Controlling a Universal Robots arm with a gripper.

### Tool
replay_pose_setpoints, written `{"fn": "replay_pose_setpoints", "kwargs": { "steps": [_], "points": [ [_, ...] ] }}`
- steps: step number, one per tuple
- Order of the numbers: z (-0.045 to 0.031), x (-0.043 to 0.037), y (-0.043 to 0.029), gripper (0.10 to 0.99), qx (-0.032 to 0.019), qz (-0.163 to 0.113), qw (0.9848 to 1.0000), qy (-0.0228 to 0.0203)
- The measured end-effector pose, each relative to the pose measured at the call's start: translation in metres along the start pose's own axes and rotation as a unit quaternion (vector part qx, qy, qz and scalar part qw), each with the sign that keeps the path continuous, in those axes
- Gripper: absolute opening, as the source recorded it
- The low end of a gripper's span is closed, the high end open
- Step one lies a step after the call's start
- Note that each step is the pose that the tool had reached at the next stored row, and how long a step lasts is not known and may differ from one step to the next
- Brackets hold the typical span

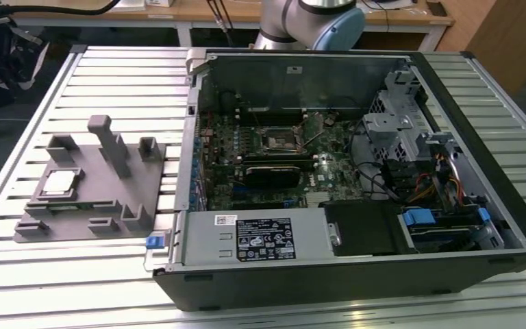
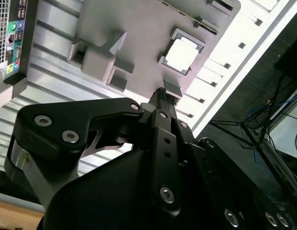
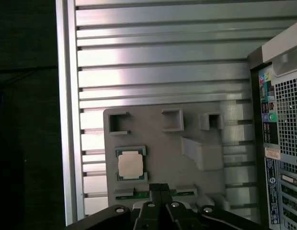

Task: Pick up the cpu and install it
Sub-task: 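Reach for the cpu, then pick up the cpu and move it towards the insertion slot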

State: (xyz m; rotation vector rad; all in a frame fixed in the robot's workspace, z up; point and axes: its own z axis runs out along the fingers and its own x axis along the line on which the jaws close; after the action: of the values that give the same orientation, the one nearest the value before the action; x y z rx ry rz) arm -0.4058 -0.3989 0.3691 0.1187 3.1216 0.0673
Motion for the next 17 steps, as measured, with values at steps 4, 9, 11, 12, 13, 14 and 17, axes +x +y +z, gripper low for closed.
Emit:
{"fn": "replay_pose_setpoints", "kwargs": {
  "steps": [4, 9, 11, 12, 13, 14, 17],
  "points": [
    [0.0011, 0.0082, -0.0007, 0.106, 0.0001, 0.000, 1.0000, 0.0010],
    [0.0032, 0.0166, -0.0014, 0.106, 0.0001, 0.000, 1.0000, 0.0019],
    [0.0046, 0.0170, -0.0015, 0.106, 0.0002, 0.000, 1.0000, 0.0025],
    [0.0059, 0.0172, -0.0016, 0.106, 0.0002, 0.000, 1.0000, 0.0025],
    [0.0074, 0.0174, -0.0017, 0.106, 0.0001, 0.000, 1.0000, 0.0020],
    [0.0084, 0.0177, -0.0019, 0.106, 0.0000, 0.000, 1.0000, 0.0007],
    [0.0106, 0.0186, -0.0023, 0.106, -0.0015, 0.000, 1.0000, -0.0061]
  ]
}}
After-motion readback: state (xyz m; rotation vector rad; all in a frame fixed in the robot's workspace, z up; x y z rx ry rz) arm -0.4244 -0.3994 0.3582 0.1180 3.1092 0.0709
